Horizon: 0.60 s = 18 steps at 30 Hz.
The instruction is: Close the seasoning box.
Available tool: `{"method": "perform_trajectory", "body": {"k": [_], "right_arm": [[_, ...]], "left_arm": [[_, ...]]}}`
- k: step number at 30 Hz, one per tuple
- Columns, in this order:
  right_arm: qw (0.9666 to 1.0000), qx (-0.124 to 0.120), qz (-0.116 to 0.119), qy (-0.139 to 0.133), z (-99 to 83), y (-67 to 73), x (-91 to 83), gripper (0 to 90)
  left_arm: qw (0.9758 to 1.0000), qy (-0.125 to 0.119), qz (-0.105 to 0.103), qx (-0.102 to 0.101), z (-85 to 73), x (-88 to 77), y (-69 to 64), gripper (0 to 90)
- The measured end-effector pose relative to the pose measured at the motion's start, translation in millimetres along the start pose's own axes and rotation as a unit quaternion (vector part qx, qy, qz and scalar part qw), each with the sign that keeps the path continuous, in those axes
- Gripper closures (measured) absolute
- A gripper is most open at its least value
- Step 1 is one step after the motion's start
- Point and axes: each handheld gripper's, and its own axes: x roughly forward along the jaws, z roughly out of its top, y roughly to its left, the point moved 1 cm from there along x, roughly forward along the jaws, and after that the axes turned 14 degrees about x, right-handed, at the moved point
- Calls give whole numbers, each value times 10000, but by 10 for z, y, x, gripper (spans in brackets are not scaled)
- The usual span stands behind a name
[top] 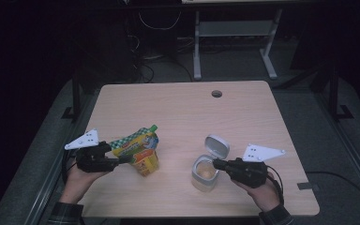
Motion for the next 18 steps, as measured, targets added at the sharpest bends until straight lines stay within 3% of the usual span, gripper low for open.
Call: {"method": "perform_trajectory", "body": {"k": [5, 10, 15, 18], "right_arm": [[10000, 14, 32, -38, -21, -9, -42, 891], [10000, -4, -53, -19, -51, -34, -85, 891], [9999, 63, -130, -68, -75, -76, -142, 891], [9997, 58, -220, -48, -113, -96, -191, 891]], "left_arm": [[9996, 225, 144, 49, -134, -28, -48, 300], [9984, 483, 257, 116, -299, -25, -88, 208], [9951, 901, 387, 152, -503, 47, -135, 161], [9938, 1032, 395, 155, -586, 82, -168, 157]]}}
